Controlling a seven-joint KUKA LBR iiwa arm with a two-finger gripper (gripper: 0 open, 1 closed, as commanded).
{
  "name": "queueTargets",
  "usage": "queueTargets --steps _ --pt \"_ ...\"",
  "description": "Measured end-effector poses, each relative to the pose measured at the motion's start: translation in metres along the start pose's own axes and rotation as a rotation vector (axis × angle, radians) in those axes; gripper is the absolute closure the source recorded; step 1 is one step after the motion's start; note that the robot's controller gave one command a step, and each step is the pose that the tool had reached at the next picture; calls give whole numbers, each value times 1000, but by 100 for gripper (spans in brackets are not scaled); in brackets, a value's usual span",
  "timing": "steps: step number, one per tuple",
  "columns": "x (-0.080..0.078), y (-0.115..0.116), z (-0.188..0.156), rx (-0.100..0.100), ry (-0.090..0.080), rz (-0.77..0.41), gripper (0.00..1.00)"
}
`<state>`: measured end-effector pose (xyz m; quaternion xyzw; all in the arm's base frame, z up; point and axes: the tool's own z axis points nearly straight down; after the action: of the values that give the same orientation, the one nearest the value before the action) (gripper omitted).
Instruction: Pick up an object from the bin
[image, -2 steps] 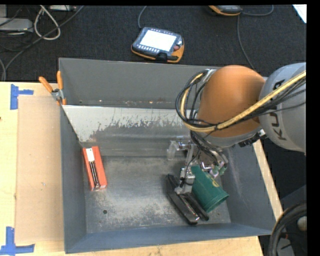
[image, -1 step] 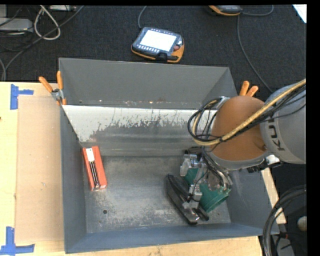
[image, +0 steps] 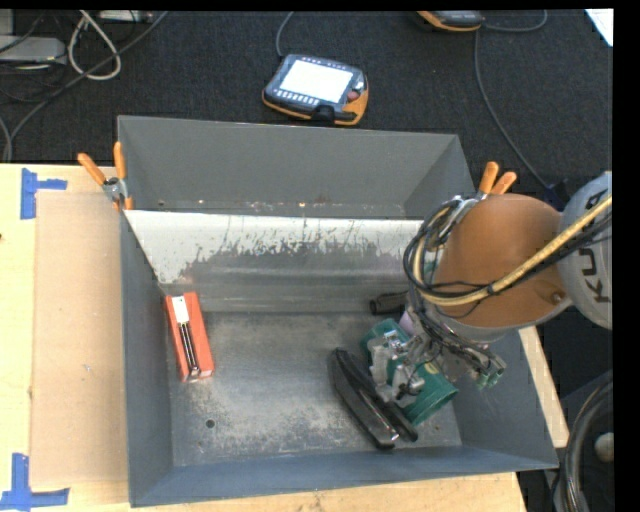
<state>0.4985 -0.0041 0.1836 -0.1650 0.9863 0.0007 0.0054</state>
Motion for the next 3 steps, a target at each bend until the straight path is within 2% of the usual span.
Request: queueTargets --steps 1,2,3 --pt "0 0 1 -1 1 3 100" --pt "-2 63 48 -6 6 -10 100" --pt "-1 47 49 -4 1 17 100"
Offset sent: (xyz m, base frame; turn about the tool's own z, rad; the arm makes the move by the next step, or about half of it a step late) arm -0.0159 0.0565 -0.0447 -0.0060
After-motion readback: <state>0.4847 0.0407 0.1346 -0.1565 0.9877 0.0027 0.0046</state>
